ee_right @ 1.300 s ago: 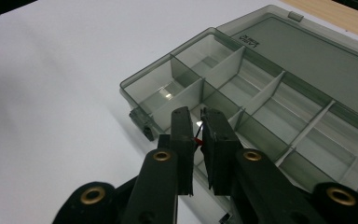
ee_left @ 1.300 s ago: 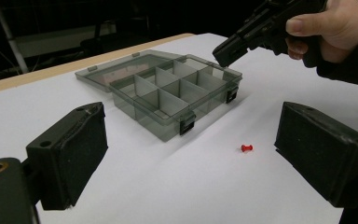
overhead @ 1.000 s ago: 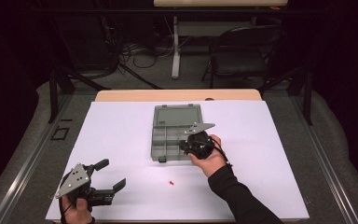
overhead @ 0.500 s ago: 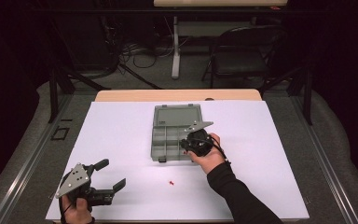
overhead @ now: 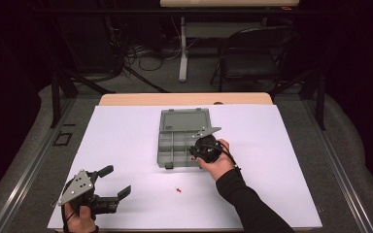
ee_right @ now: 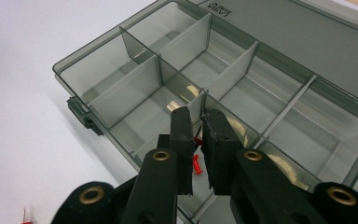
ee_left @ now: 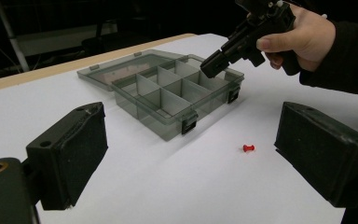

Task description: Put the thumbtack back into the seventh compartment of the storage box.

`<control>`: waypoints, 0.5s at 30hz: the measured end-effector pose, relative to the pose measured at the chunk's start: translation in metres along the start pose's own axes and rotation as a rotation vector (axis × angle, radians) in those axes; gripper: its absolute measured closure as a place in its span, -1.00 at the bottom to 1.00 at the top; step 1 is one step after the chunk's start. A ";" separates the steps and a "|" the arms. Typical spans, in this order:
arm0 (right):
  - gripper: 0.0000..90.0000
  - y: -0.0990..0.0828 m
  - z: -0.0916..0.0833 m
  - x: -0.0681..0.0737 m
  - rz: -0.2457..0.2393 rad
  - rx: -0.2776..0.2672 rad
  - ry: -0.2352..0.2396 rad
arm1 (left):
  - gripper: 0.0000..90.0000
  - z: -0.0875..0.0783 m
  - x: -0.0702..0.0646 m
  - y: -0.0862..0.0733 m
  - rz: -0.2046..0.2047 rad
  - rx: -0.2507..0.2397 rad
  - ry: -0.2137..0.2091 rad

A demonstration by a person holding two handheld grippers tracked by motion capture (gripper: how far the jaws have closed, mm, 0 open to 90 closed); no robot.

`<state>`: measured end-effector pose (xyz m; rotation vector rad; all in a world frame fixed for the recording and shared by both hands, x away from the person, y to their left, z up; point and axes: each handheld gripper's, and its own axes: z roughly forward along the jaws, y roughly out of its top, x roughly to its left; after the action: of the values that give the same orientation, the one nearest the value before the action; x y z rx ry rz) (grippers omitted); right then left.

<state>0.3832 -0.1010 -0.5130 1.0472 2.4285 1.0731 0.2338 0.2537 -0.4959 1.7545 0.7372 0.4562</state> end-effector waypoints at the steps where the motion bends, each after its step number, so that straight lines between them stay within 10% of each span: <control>1: 0.85 -0.001 0.001 0.000 0.005 0.001 0.001 | -0.80 0.000 0.000 0.000 -0.003 -0.002 0.006; 15: 0.68 -0.002 0.000 0.003 0.004 -0.005 0.009 | -0.80 0.000 0.000 0.000 -0.001 0.000 0.009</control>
<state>0.3800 -0.1003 -0.5143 1.0486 2.4311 1.0867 0.2335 0.2540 -0.4958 1.7526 0.7448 0.4637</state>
